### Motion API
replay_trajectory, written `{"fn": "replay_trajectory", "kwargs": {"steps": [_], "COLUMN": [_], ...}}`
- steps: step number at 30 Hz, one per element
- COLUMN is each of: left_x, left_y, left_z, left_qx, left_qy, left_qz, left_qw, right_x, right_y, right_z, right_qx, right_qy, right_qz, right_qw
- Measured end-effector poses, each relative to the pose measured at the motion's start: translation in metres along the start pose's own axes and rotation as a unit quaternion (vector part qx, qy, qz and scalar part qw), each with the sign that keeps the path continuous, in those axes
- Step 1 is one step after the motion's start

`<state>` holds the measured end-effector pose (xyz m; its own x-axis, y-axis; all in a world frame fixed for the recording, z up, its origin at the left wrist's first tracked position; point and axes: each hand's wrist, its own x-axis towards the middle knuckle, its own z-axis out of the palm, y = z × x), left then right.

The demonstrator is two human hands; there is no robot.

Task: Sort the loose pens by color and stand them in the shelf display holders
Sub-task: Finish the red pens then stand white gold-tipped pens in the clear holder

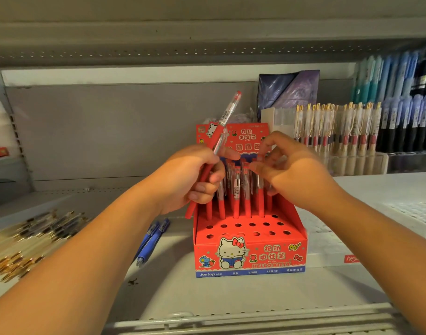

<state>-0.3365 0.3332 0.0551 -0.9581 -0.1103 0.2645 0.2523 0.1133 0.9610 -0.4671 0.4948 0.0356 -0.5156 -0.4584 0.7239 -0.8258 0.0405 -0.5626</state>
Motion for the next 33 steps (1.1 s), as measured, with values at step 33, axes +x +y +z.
{"fn": "replay_trajectory", "kwargs": {"steps": [33], "left_x": [-0.006], "left_y": [0.001], "left_z": [0.007], "left_qx": [-0.056], "left_qy": [-0.069], "left_qz": [0.042], "left_qw": [0.995], "right_x": [0.003], "right_y": [-0.027], "right_z": [-0.018], "right_qx": [0.420], "right_qy": [0.078], "right_qz": [0.054], "right_qw": [0.903]}}
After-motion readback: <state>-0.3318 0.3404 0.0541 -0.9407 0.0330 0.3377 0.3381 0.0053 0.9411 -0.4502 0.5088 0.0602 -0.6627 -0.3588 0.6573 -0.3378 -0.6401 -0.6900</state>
